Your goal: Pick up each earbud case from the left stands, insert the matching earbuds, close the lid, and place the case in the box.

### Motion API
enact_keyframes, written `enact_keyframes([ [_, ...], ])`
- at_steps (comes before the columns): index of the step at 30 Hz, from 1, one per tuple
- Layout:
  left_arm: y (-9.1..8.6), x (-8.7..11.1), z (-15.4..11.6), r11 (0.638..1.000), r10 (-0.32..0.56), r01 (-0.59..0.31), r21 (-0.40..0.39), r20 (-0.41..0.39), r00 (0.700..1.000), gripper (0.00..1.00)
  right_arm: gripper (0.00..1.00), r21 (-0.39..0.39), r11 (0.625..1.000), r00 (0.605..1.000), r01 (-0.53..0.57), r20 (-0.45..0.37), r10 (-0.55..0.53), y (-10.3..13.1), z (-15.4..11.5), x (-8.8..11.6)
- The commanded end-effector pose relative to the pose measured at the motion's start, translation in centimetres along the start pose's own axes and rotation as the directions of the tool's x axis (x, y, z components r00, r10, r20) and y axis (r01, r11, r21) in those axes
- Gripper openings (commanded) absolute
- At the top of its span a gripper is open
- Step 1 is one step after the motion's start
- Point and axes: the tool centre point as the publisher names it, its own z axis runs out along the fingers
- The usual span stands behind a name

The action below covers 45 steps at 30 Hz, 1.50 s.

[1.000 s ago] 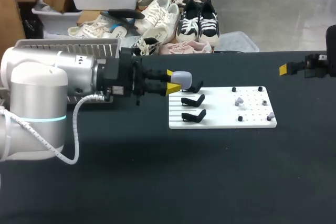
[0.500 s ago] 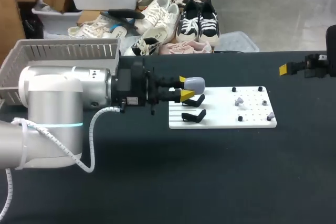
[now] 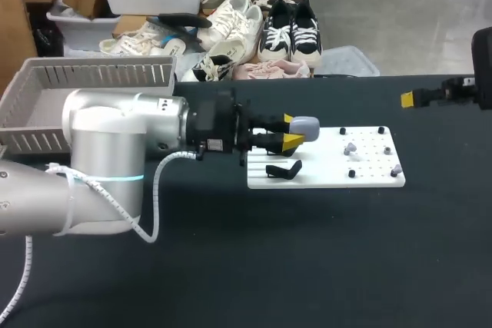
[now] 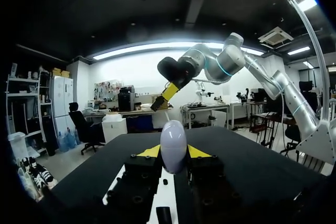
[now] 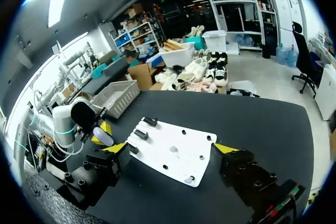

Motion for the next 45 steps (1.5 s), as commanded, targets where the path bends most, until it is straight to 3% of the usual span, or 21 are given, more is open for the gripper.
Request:
enact_keyframes([
  [1, 0.5, 0.4, 0.5, 0.999, -0.005, 0.005, 0.047, 0.002, 1.000, 0.00, 1.00, 0.006, 1.000, 1.000, 0.028, 0.005, -0.028, 2.6, -1.9, 0.6],
  [11, 0.6, 0.7, 0.8, 0.999, -0.011, 0.011, 0.042, 0.009, 1.000, 0.00, 1.00, 0.031, 0.988, 0.988, 0.150, -0.029, -0.149, 7.7, -1.7, 1.0],
  [21, 0.9, 1.1, 0.5, 1.000, -0.004, 0.004, 0.017, 0.001, 1.000, 0.00, 1.00, 0.048, 0.976, 0.975, 0.214, -0.079, -0.210, 10.8, -0.6, 2.5],
  [45, 1.5, 1.6, 0.2, 0.998, 0.055, -0.055, -0.035, -0.013, 0.998, 0.00, 1.00, 0.062, 0.971, 0.960, 0.230, -0.177, -0.216, 12.8, 2.8, 3.8],
])
